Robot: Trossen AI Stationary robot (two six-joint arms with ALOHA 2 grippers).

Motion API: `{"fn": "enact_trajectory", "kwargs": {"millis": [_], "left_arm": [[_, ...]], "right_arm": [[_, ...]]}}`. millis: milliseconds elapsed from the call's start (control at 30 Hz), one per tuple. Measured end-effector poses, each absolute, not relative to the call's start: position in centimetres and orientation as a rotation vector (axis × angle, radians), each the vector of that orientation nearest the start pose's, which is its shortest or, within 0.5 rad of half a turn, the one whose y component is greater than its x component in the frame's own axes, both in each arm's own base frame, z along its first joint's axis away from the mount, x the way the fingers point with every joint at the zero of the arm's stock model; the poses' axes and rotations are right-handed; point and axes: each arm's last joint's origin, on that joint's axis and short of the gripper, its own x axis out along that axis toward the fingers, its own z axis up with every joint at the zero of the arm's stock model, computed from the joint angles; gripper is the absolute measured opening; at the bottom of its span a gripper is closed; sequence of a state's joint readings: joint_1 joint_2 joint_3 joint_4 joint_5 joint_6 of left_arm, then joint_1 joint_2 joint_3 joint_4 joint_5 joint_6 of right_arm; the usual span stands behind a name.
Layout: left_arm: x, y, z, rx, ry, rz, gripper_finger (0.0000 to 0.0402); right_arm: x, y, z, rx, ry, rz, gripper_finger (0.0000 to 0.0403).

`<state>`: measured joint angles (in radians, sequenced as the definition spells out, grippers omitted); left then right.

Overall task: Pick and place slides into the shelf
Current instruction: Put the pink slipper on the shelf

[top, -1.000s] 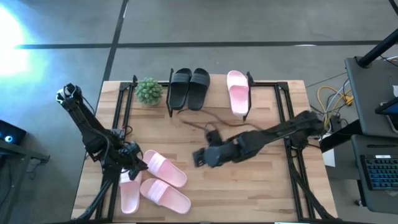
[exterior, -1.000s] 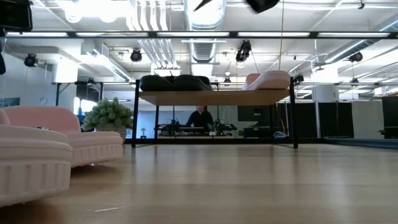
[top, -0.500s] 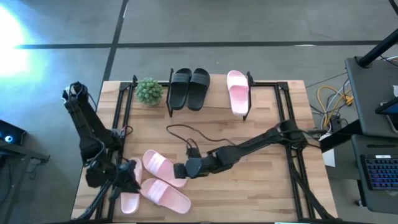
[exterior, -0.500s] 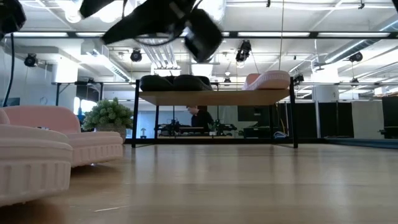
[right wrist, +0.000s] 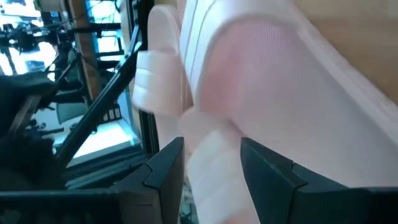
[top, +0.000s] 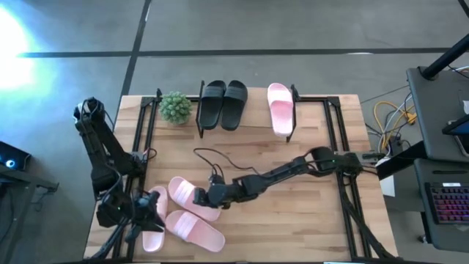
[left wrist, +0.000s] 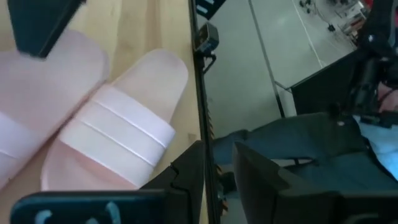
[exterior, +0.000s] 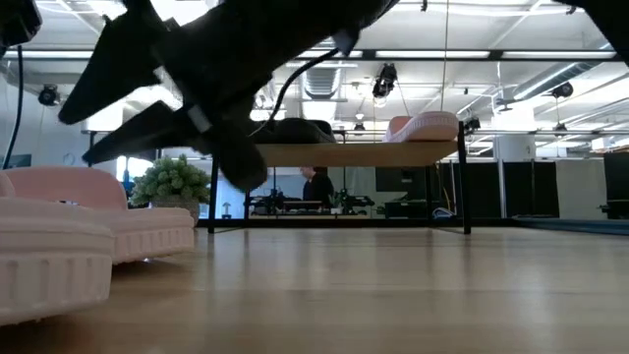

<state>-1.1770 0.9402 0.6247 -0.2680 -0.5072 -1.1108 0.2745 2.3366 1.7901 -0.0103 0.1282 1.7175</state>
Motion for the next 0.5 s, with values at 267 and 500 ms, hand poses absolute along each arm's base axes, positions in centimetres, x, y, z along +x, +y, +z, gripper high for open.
{"fn": "enact_trajectory", "kwargs": {"millis": [267,500], "left_arm": [[8.7,-17.2,24.5,-0.604,0.687,-0.336,0.007],[8.7,-17.2,24.5,-0.605,0.687,-0.336,0.007]], "right_arm": [[54.2,12.4,16.6,1.518,0.478,-0.314,0.0148],[56.1,12.1,16.1,1.495,0.561,-0.33,0.0147]]}}
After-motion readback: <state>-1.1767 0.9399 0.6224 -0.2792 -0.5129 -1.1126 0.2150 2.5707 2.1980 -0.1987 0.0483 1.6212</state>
